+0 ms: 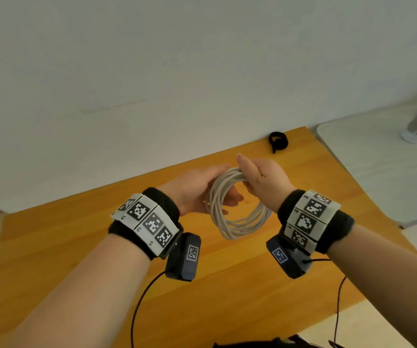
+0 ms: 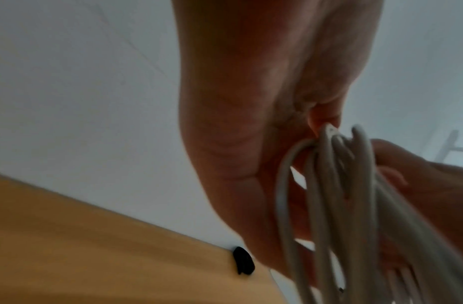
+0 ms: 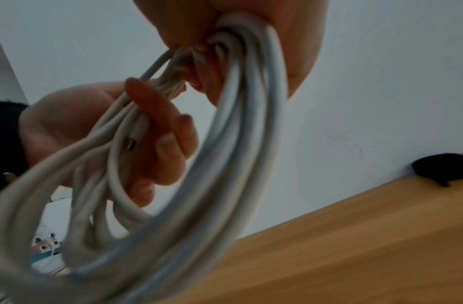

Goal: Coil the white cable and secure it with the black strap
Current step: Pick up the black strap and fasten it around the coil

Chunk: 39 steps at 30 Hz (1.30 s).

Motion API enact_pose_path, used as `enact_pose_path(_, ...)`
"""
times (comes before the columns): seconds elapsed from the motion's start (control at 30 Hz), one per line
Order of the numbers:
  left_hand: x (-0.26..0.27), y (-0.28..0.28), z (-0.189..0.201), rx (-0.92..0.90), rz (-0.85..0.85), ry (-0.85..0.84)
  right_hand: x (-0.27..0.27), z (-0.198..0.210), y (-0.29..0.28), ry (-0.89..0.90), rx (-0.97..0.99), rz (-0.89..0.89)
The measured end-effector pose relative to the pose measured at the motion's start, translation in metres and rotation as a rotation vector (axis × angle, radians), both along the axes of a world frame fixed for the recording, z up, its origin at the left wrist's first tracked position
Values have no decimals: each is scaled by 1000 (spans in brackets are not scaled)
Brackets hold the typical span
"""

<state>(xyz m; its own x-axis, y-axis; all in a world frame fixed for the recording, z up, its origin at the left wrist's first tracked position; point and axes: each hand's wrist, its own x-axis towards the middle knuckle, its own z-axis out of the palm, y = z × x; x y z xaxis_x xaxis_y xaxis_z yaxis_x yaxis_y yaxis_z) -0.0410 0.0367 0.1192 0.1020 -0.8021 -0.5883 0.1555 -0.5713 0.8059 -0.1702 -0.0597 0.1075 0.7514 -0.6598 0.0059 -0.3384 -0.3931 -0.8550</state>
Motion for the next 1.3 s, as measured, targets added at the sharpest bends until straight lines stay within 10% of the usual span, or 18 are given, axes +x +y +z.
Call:
enact_pose_path(0.3,-29,-62,-9,-5,107,54,-6,-19,-69,48,-29,43)
enact_pose_path(0.67,-47,-148,-52,52,341,-149,-9,-64,-186,153,400,-49)
enact_pose_path(0.93,-42,-170,-73,118,452,-16,6,-133,-267,575,-57,34)
enact_pose_path(1.3,-43,-174,-80,136,556,25,11,-143,-265,803,-17,-20)
